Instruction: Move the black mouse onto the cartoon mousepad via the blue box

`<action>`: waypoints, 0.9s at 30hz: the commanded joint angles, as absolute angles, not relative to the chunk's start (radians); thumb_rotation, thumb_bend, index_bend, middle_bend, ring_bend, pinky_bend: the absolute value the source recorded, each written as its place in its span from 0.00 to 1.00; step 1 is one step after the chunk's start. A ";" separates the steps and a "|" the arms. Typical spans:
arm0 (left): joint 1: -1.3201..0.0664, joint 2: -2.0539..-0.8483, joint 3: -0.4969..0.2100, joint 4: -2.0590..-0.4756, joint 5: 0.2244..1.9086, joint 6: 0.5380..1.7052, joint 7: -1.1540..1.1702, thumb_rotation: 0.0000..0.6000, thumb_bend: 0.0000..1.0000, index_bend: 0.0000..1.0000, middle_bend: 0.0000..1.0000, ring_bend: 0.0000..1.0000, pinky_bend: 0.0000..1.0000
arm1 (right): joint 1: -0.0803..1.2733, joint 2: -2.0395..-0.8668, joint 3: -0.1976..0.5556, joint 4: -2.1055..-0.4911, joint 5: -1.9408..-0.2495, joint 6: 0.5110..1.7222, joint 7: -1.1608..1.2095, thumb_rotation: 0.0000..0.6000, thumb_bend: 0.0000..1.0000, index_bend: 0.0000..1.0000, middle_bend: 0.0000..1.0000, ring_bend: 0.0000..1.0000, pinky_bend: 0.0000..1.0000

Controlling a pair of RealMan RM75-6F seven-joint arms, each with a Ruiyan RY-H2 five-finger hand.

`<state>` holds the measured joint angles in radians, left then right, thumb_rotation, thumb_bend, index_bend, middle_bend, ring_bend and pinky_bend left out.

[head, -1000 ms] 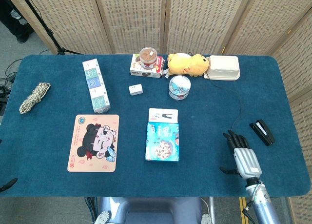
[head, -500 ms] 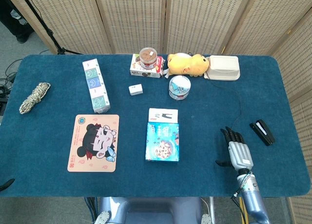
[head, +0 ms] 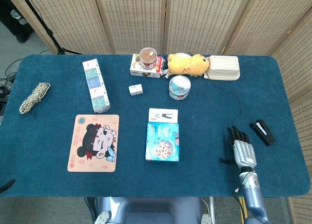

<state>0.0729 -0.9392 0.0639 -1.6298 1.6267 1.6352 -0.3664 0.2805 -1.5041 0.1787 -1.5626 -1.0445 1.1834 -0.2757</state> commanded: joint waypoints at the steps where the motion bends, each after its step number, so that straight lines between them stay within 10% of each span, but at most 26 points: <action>1: 0.073 -0.938 0.063 -1.629 1.626 1.634 -0.369 1.00 0.04 0.00 0.00 0.00 0.00 | 0.285 -1.509 0.182 -1.548 -1.030 1.176 -0.277 1.00 0.00 0.00 0.00 0.00 0.07; 16: 0.072 -0.938 0.065 -1.629 1.628 1.630 -0.369 1.00 0.04 0.00 0.00 0.00 0.00 | 0.298 -1.510 0.190 -1.521 -0.979 1.151 -0.264 1.00 0.01 0.09 0.07 0.04 0.29; 27: 0.072 -0.938 0.065 -1.629 1.629 1.628 -0.370 1.00 0.03 0.00 0.00 0.00 0.00 | 0.296 -1.554 0.182 -1.450 -1.029 1.214 -0.259 1.00 0.57 0.30 0.27 0.22 0.47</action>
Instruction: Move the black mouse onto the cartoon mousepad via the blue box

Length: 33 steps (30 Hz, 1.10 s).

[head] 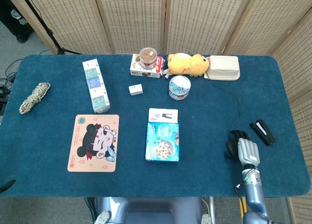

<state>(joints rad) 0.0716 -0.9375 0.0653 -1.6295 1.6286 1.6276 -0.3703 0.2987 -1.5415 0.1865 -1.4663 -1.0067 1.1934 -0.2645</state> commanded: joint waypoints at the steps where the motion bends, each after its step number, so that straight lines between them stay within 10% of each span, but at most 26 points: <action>1: 0.072 -0.938 0.066 -1.629 1.629 1.628 -0.371 1.00 0.04 0.00 0.00 0.00 0.00 | 0.294 -1.560 0.181 -1.440 -1.041 1.225 -0.253 1.00 0.64 0.32 0.29 0.24 0.49; 9: 0.071 -0.937 0.066 -1.630 1.629 1.626 -0.370 1.00 0.04 0.00 0.00 0.00 0.00 | 0.285 -1.571 0.170 -1.418 -1.087 1.250 -0.236 1.00 0.86 0.36 0.32 0.27 0.52; 33: 0.070 -0.922 0.069 -1.616 1.628 1.621 -0.427 1.00 0.04 0.00 0.00 0.00 0.00 | 0.507 -1.645 0.312 -1.881 -1.026 1.338 -0.828 1.00 0.87 0.35 0.32 0.27 0.52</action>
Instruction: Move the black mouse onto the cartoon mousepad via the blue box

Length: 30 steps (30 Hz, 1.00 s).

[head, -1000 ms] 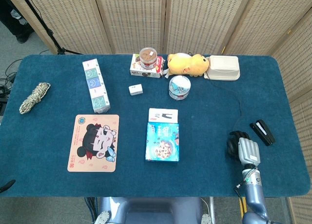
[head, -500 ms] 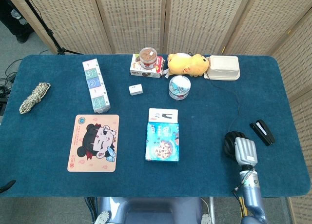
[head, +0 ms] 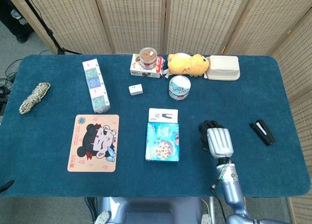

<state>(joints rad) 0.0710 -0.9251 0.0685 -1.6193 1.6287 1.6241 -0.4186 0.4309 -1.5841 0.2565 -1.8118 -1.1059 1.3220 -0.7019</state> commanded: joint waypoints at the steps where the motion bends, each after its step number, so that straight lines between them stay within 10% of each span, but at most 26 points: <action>1: 0.069 -0.921 0.069 -1.614 1.629 1.621 -0.431 1.00 0.04 0.00 0.00 0.00 0.00 | 0.524 -1.662 0.319 -1.887 -1.012 1.341 -0.853 1.00 0.87 0.35 0.32 0.27 0.52; 28: 0.049 -0.894 0.074 -1.572 1.616 1.578 -0.548 1.00 0.04 0.00 0.00 0.00 0.00 | 0.791 -2.041 0.326 -1.640 -0.866 1.366 -1.019 1.00 0.85 0.35 0.32 0.27 0.52; 30: 0.049 -0.894 0.074 -1.575 1.614 1.577 -0.544 1.00 0.04 0.00 0.00 0.00 0.00 | 0.786 -2.039 0.327 -1.649 -0.858 1.366 -1.009 1.00 0.73 0.31 0.29 0.26 0.51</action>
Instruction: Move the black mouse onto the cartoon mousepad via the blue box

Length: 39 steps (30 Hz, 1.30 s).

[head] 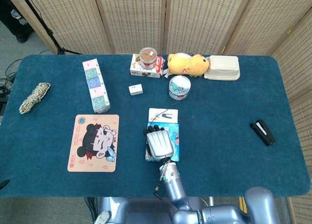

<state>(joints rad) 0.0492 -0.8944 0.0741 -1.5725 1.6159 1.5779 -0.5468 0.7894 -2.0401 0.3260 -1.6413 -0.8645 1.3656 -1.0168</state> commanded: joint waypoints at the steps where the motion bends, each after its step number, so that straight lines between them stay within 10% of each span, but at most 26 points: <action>1: 0.049 -0.895 0.073 -1.577 1.612 1.576 -0.541 1.00 0.04 0.00 0.00 0.00 0.00 | 0.781 -2.034 0.330 -1.664 -0.844 1.360 -1.000 1.00 0.58 0.23 0.24 0.22 0.49; 4: 0.049 -0.896 0.073 -1.579 1.612 1.576 -0.536 1.00 0.04 0.00 0.00 0.00 0.00 | 0.775 -2.018 0.336 -1.694 -0.827 1.349 -0.986 1.00 0.15 0.03 0.06 0.04 0.38; 7: 0.049 -0.897 0.074 -1.582 1.613 1.575 -0.528 1.00 0.04 0.00 0.00 0.00 0.00 | 0.773 -1.998 0.337 -1.728 -0.833 1.355 -0.981 1.00 0.01 0.00 0.00 0.00 0.25; 23: 0.046 -0.912 0.072 -1.571 1.642 1.596 -0.493 1.00 0.03 0.00 0.00 0.00 0.00 | 0.742 -1.837 0.322 -1.983 -0.922 1.457 -1.013 1.00 0.00 0.00 0.00 0.00 0.11; 39: -0.226 -1.077 -0.011 -1.410 2.099 1.685 -0.272 1.00 0.04 0.00 0.00 0.00 0.00 | 0.428 -1.203 0.045 -1.964 -1.300 1.487 -0.570 1.00 0.00 0.00 0.00 0.00 0.01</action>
<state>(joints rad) -0.1698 -1.0548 0.0034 -1.4030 2.0529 1.7150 -0.3126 0.4976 -1.2746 0.1053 -2.0120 -1.2356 1.4738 -0.6663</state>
